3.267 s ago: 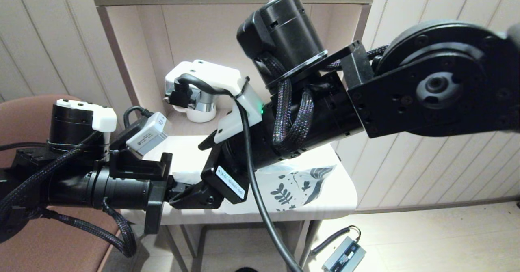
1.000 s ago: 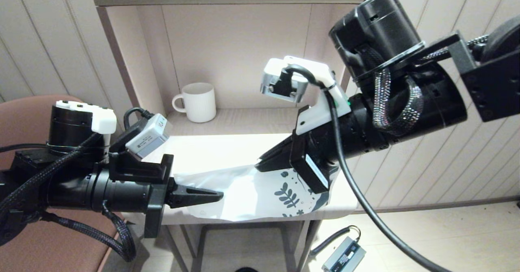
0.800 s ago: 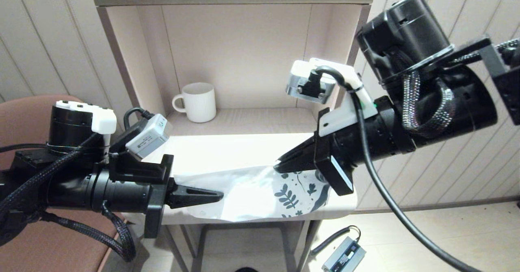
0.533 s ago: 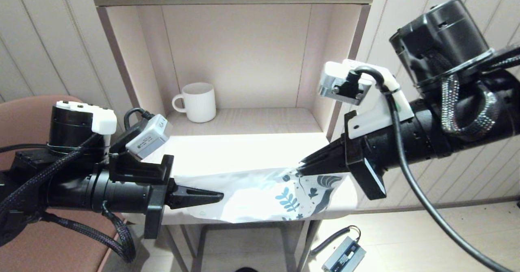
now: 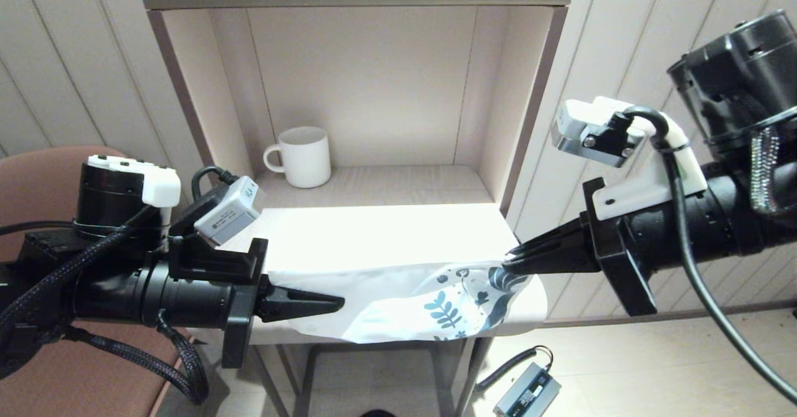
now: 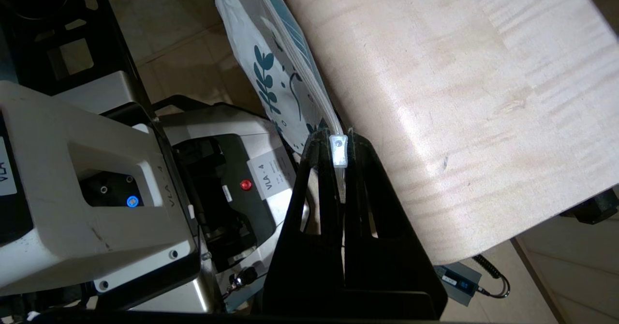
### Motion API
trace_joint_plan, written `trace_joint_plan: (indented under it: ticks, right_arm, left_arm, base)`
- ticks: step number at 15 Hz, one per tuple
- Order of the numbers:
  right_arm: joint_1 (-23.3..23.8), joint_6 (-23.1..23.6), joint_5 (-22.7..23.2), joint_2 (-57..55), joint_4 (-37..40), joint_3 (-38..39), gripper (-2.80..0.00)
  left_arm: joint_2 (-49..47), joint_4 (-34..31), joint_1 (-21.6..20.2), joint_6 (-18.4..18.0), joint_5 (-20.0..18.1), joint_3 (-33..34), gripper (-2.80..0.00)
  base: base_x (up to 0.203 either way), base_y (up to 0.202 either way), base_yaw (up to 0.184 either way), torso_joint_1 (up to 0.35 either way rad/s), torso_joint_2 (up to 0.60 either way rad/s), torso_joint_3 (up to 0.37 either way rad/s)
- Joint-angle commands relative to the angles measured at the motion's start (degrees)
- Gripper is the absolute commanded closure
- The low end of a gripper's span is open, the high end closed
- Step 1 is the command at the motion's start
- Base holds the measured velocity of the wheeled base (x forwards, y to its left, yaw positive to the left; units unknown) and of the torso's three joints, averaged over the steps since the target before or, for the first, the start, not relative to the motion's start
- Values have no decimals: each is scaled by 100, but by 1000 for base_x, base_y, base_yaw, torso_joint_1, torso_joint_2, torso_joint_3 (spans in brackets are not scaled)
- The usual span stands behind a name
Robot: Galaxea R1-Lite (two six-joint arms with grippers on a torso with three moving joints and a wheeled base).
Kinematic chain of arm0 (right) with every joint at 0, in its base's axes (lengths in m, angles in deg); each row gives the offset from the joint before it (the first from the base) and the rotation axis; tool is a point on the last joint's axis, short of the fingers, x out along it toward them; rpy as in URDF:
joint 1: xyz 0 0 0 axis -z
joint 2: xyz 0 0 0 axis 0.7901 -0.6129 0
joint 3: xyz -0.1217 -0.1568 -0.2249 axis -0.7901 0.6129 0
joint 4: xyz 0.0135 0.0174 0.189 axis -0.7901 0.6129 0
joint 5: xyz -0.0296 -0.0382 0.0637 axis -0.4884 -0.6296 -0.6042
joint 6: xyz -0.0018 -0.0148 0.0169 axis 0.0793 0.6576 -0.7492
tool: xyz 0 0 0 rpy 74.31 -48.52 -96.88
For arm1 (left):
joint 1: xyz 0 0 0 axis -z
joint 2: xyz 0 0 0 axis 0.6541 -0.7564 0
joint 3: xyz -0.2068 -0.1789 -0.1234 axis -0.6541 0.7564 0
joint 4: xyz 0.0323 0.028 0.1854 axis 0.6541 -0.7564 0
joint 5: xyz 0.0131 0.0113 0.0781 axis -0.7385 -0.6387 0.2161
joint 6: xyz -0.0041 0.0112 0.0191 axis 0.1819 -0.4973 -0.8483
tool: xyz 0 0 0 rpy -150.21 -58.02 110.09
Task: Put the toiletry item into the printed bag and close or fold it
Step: Close the strorage bag and place it on the desk
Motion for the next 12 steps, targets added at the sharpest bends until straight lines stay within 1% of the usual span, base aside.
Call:
trace_joint_plan:
  ticks: [1,7,9,12]
  right_arm:
    - [79,15,16,91,-37,110,0]
    - [31,-4,31,-49,-230,55,0]
    - [31,-30,35,-72,-511,130,0]
    - [27,-113,43,-75,-454,84,0]
  left_arm:
    - [-15,13,15,-10,-28,0,0]
    - [-24,13,50,-10,-28,1,0]
    - [-7,13,68,-10,-28,8,0]
    - [-15,21,85,-19,-28,43,0]
  base:
    - [0,0,0,0,0,0]
    - [0,0,0,0,0,0]
    - [0,0,0,0,0,0]
    - [0,0,0,0,0,0]
